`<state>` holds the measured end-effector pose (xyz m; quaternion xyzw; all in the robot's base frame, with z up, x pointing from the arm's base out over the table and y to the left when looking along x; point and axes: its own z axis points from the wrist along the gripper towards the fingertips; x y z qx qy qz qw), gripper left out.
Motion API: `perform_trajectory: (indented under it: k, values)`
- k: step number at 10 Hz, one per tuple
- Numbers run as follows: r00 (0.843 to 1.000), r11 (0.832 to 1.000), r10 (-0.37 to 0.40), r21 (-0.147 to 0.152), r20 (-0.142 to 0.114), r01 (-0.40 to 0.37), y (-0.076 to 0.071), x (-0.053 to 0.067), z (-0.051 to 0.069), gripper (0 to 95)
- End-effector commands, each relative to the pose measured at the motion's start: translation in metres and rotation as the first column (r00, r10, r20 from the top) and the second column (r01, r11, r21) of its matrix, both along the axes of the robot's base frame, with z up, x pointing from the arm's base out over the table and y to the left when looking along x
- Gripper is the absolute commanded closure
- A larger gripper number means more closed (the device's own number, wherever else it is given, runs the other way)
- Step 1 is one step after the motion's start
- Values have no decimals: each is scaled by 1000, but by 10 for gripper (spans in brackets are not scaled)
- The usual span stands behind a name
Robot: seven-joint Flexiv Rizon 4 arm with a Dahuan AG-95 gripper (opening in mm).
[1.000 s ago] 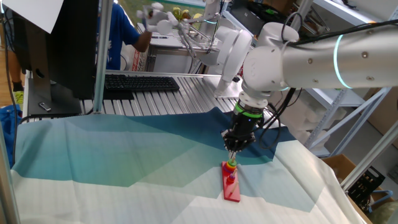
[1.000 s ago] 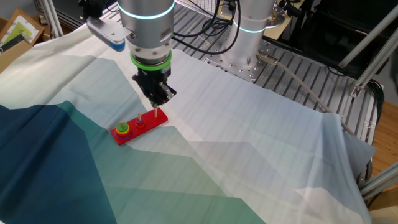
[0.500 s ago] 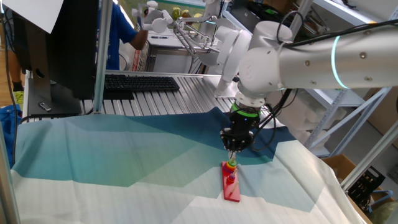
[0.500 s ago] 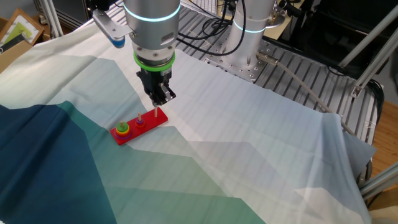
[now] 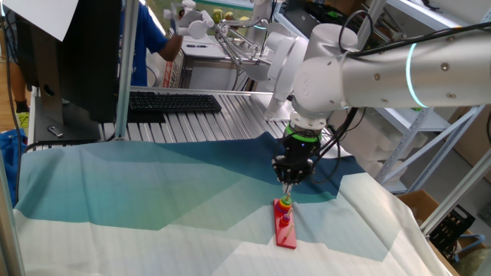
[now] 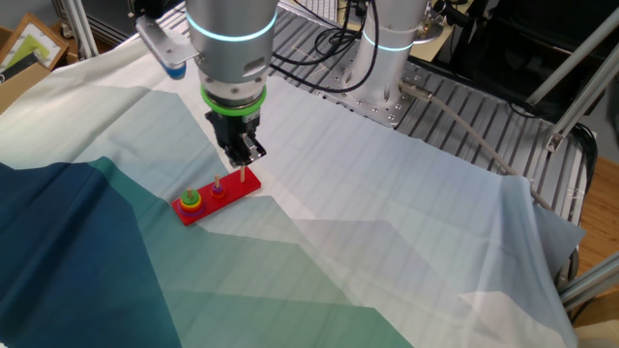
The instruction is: Take out one Hanoi block and throw it aside
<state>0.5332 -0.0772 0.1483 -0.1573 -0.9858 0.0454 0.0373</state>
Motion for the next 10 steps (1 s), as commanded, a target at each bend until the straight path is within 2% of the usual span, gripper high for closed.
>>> perform_trajectory:
  k: [1, 2, 5, 8, 10]
  values:
    - [988, 988, 153, 24, 21, -154, -17, 11, -8, 950]
    - [978, 977, 209, 29, 27, -209, -30, 20, -12, 950]
    - [956, 956, 290, 25, 49, -292, -53, 35, -18, 950]
    - [942, 945, 324, 16, 83, -327, -67, 39, -30, 950]
    - [938, 942, 333, 18, 91, -336, -71, 40, -36, 950]
